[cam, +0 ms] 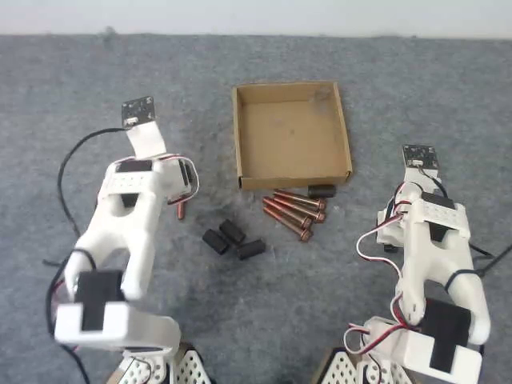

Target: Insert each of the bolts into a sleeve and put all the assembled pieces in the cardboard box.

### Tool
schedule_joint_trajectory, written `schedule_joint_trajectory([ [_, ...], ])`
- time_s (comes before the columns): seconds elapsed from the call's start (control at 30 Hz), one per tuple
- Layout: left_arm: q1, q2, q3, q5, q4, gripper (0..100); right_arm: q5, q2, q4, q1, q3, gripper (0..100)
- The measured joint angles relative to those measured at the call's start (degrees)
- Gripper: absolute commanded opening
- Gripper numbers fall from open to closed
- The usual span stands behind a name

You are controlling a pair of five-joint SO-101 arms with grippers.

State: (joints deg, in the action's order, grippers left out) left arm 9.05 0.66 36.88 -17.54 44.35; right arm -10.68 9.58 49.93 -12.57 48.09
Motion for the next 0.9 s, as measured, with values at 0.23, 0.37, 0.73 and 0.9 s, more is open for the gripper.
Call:
schedule_joint_trajectory([
  [0.23,-0.18,11.6,-11.34,0.0,4.66,13,0.0,0.0,0.0,0.0,0.0,0.6],
  [0.37,-0.18,17.32,-18.2,2.46,10.29,8,0.0,0.0,0.0,0.0,0.0,0.6],
  [0.73,-2.29,27.69,-33.41,8.7,20.04,0,0.0,0.0,0.0,0.0,0.0,0.6],
  [0.9,-2.9,27.78,-33.93,10.9,20.92,1,0.0,0.0,0.0,0.0,0.0,0.6],
])
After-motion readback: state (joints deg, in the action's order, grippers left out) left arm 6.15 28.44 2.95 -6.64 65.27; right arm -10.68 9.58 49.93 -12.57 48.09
